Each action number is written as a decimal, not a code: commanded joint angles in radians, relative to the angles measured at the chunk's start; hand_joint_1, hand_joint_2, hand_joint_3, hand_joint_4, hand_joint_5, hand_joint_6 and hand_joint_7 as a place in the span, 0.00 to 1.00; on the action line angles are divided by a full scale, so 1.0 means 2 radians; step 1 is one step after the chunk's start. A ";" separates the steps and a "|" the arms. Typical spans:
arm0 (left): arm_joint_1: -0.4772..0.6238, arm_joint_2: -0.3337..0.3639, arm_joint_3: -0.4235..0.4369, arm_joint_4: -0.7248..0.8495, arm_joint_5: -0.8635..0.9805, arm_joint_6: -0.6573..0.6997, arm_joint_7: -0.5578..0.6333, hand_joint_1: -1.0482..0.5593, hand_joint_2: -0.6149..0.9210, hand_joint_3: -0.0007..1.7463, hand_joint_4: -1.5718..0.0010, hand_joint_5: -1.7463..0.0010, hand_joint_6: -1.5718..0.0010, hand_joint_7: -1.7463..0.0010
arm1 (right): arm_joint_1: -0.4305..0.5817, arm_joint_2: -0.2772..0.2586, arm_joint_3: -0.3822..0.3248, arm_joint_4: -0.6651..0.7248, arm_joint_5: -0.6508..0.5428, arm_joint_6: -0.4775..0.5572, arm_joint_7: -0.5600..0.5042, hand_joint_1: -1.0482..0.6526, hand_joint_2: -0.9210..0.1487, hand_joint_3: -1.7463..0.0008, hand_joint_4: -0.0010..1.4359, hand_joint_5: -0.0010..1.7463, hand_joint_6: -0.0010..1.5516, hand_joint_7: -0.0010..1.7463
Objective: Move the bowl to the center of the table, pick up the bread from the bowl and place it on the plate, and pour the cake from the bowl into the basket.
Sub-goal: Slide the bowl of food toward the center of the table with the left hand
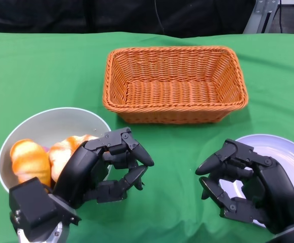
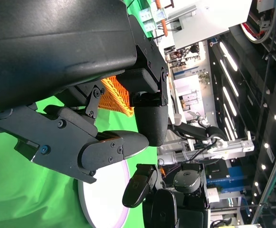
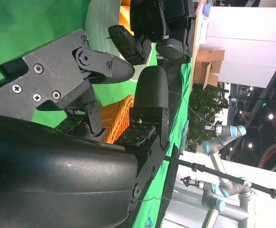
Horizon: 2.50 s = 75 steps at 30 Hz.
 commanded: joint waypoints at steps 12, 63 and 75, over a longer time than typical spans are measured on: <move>-0.007 0.004 0.003 0.010 -0.005 -0.009 -0.005 0.53 0.89 0.42 0.50 0.11 0.48 0.29 | -0.002 -0.002 -0.007 0.005 0.007 -0.009 -0.003 0.52 0.29 0.57 0.55 0.84 0.47 0.64; -0.132 0.182 0.133 0.093 0.115 0.055 0.147 0.22 1.00 0.30 0.78 0.99 0.77 1.00 | -0.016 0.002 -0.005 0.039 0.012 -0.031 -0.002 0.51 0.29 0.57 0.55 0.84 0.47 0.64; -0.152 0.238 0.102 0.183 0.206 0.123 0.208 0.23 1.00 0.36 0.89 1.00 0.85 1.00 | -0.020 0.003 -0.005 0.049 0.008 -0.038 -0.003 0.52 0.32 0.53 0.55 0.83 0.47 0.64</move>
